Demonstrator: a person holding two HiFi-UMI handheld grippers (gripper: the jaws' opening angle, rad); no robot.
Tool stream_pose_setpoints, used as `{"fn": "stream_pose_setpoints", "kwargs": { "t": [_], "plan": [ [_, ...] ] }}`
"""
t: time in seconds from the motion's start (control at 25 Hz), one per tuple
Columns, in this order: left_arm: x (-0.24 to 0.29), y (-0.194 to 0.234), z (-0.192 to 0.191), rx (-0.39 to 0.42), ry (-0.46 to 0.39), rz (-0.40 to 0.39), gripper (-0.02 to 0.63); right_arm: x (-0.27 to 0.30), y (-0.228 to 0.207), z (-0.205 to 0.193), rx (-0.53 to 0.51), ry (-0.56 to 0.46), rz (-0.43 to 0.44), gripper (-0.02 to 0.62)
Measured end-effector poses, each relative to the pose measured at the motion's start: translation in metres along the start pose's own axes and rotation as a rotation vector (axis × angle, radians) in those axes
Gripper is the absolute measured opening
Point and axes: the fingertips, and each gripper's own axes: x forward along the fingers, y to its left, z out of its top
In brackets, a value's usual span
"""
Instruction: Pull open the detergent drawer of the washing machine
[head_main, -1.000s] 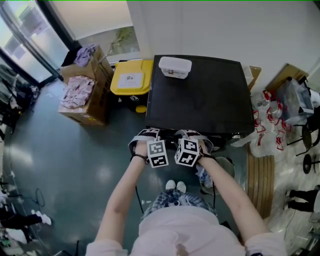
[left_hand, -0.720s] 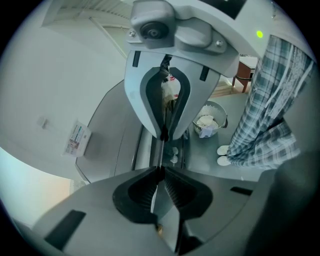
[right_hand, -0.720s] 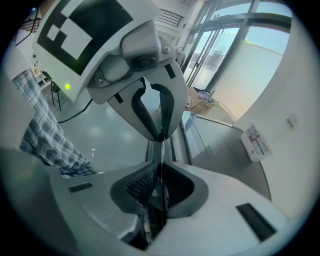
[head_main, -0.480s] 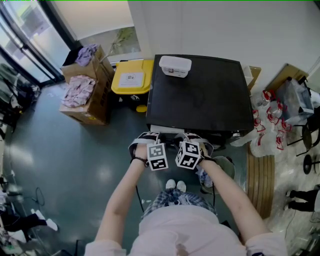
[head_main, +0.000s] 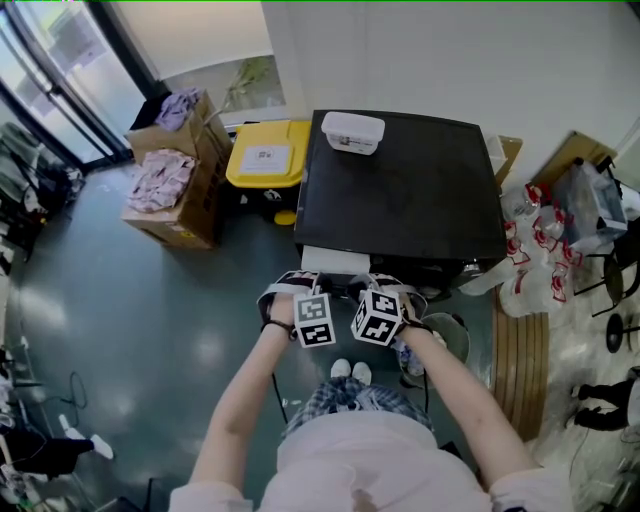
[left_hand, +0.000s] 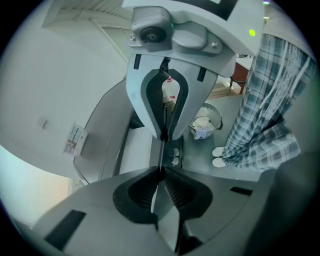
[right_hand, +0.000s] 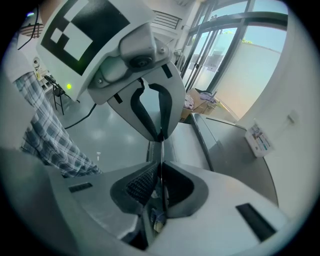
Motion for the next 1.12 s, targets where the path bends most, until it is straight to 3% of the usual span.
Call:
{"fn": "stream_pose_setpoints", "kwargs": {
  "t": [1.12],
  "plan": [
    [-0.031, -0.071, 0.0, 0.015, -0.016, -0.029, 0.063, -0.02, 0.076, 0.004, -0.012, -0.011, 0.077, 0.054]
  ]
}}
